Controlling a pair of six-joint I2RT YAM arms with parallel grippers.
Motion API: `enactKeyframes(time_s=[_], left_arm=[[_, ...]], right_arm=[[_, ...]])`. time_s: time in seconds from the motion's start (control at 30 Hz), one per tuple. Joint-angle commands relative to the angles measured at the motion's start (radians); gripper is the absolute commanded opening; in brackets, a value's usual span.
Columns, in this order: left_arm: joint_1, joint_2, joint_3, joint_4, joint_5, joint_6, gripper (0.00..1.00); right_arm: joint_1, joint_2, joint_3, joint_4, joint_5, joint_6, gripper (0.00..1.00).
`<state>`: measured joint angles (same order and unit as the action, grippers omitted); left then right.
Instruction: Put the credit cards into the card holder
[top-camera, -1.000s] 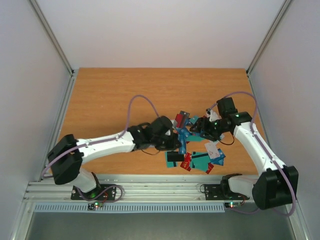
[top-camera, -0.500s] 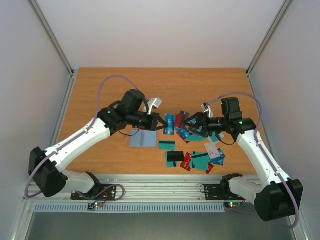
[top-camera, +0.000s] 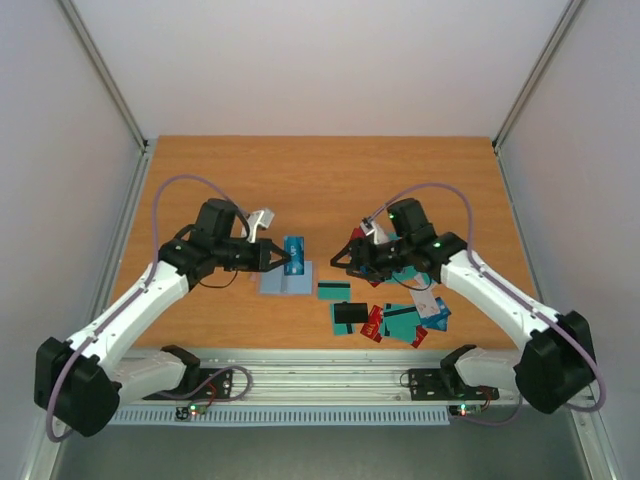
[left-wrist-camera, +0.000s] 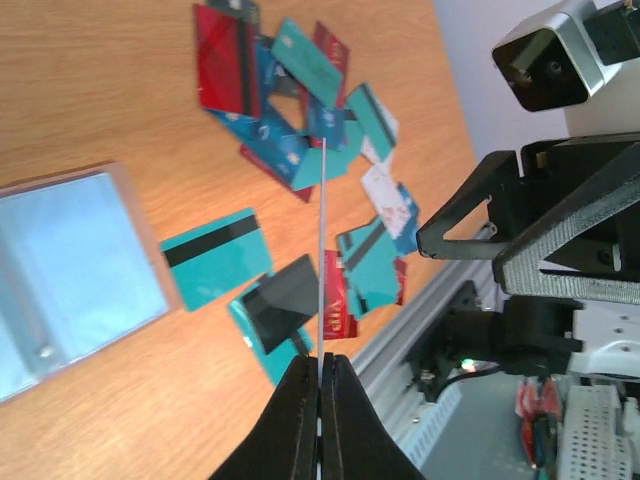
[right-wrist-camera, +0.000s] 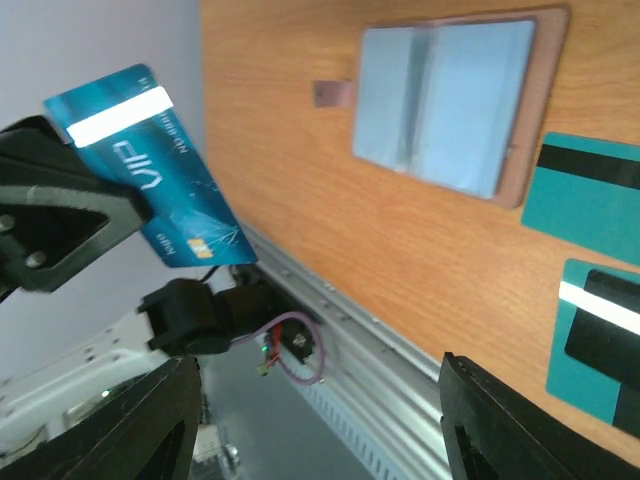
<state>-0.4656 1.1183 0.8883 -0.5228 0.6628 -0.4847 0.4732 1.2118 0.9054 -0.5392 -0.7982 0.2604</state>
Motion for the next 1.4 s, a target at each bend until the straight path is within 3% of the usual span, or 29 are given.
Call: enactKeyframes(time_s=[0.0, 0.1, 0.23, 0.37, 0.53, 0.87, 1.37], left_arm=[[0.041, 0.002, -0.046, 0.023, -0.037, 0.123, 0.00], [0.101, 0.046, -0.078, 0.058, -0.011, 0.152, 0.00], [0.185, 0.108, -0.138, 0.177, 0.042, 0.081, 0.00], [0.215, 0.147, -0.177, 0.232, 0.030, 0.076, 0.00], [0.263, 0.167, -0.246, 0.318, 0.022, 0.038, 0.00], [0.268, 0.248, -0.248, 0.326, 0.046, 0.148, 0.00], [0.262, 0.345, -0.257, 0.421, 0.077, 0.116, 0.00]], right_arm=[[0.088, 0.100, -0.027, 0.120, 0.187, 0.066, 0.65], [0.138, 0.186, -0.013, 0.138, 0.229, 0.078, 0.64], [0.161, 0.302, 0.004, 0.217, 0.243, 0.122, 0.61], [0.174, 0.388, 0.007, 0.310, 0.247, 0.180, 0.58], [0.190, 0.466, 0.054, 0.300, 0.252, 0.180, 0.56], [0.196, 0.594, 0.120, 0.265, 0.240, 0.184, 0.48], [0.196, 0.678, 0.137, 0.253, 0.215, 0.185, 0.43]])
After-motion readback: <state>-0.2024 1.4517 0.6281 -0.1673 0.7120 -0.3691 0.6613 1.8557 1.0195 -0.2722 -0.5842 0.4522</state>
